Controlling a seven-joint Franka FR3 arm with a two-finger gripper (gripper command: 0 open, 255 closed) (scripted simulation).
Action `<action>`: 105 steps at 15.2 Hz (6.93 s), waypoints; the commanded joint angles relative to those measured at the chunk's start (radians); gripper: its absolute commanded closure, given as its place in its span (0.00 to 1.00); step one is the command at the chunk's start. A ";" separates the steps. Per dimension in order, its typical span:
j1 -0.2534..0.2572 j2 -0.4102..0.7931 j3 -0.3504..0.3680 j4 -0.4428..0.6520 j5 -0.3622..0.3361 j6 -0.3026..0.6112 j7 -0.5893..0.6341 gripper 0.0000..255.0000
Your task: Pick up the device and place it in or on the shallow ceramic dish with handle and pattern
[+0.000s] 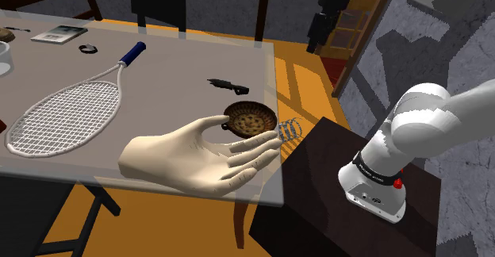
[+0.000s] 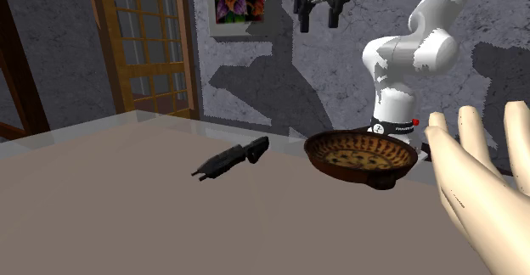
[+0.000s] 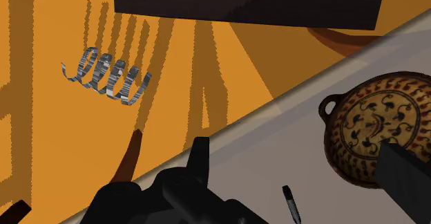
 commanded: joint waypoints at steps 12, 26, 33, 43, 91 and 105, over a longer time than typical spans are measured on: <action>0.075 0.387 0.045 0.090 -0.003 0.308 -0.066 0.00; 0.134 0.837 0.104 0.339 -0.055 0.518 -0.108 0.00; 0.133 0.885 0.102 0.304 -0.061 0.600 -0.104 0.00; 0.133 0.885 0.102 0.304 -0.061 0.600 -0.104 1.00; 0.257 0.294 0.244 0.036 0.039 0.274 0.090 1.00; 0.256 0.361 0.259 -0.103 0.037 0.479 0.102 1.00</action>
